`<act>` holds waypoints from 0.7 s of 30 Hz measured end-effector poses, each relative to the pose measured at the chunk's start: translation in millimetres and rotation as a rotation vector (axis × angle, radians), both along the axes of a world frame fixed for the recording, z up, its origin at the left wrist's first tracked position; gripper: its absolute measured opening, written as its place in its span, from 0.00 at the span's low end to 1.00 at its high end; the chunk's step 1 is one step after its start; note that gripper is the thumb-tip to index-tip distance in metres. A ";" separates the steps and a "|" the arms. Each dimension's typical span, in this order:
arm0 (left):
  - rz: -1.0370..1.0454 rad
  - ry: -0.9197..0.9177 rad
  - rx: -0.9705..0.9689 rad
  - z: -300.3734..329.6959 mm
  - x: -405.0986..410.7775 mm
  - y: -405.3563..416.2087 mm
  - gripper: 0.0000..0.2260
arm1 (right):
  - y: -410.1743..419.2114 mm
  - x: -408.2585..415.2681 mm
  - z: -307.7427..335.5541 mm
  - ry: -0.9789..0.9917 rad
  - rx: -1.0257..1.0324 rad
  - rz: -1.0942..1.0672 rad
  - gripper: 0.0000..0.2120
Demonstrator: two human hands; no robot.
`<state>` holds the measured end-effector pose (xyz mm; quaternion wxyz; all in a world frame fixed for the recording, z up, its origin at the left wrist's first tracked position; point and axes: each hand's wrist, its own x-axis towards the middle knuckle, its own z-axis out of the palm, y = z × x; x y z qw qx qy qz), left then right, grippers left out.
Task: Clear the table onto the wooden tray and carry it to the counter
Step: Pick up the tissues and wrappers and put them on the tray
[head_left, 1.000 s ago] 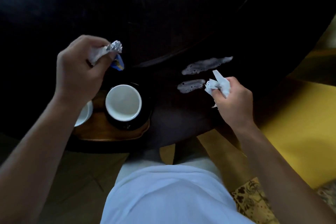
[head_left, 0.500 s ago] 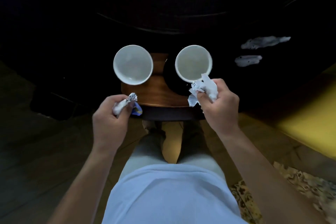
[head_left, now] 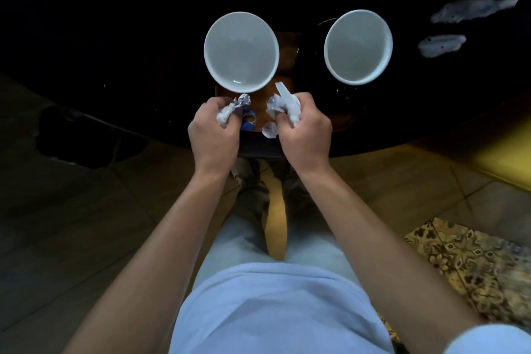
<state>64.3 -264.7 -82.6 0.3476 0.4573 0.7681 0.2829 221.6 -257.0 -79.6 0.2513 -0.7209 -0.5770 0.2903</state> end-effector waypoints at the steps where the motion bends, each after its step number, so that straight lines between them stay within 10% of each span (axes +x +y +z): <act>1: -0.002 0.001 0.000 0.8 0.3 -0.1 0.10 | 1.6 -2.0 0.3 -0.004 -0.003 -0.001 0.09; 21: 0.061 -0.277 -0.032 20.2 -1.7 -16.4 0.19 | -18.6 -2.1 14.8 -0.048 -0.096 -0.013 0.24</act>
